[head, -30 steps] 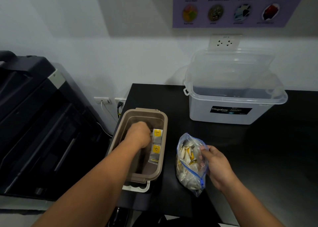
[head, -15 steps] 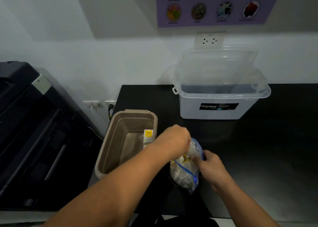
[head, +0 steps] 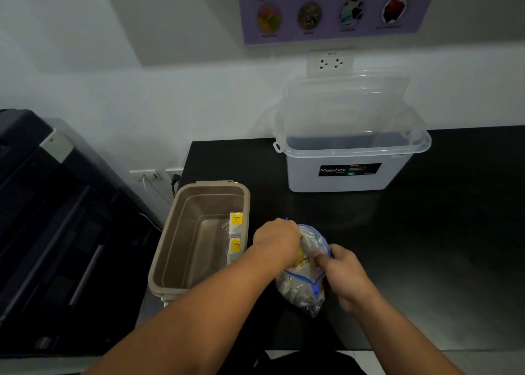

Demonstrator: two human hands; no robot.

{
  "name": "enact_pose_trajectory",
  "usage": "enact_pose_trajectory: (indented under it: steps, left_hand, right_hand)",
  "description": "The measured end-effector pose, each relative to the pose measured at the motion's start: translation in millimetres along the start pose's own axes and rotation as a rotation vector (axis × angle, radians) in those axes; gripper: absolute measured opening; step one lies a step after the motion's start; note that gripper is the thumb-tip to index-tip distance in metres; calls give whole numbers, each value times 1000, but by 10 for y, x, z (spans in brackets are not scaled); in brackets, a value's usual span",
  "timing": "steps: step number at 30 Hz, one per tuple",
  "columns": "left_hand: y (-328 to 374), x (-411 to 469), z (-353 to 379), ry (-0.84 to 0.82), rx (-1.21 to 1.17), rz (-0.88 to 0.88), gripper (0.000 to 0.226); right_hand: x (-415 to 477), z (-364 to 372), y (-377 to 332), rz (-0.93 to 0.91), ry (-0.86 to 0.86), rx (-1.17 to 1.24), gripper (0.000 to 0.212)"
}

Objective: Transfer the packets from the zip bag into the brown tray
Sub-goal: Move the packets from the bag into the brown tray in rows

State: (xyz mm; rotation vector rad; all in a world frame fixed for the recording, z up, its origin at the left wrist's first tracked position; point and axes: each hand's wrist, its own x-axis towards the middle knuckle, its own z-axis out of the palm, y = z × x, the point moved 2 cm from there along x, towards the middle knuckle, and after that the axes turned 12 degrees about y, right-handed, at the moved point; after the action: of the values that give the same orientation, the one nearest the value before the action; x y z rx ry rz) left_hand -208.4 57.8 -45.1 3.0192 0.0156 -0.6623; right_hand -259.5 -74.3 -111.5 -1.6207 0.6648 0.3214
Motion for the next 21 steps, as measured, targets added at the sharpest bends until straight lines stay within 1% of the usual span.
enact_pose_trajectory:
  steps: [5, 8, 11, 15, 18, 21]
  left_hand:
    - [-115, -28, -93, 7, -138, 89, 30]
    - [-132, -89, -74, -55, -159, 191, 29]
    - [-103, -156, -26, -72, -201, 234, 26]
    - [-54, -143, 71, 30, -199, 199, 28]
    - [-82, -123, 42, 101, -228, 150, 19]
    - [-199, -111, -48, 161, -348, 110, 12]
  right_hand:
    - [32, -4, 37, 20, -12, 32, 12]
    - [17, 3, 33, 35, -27, 59, 12]
    - [-14, 6, 8, 39, -39, 82, 12]
    - [-39, 0, -16, 50, -67, 101, 12]
    - [-24, 0, -12, 52, -59, 94, 12]
    - [18, 30, 4, 48, -34, 90, 12]
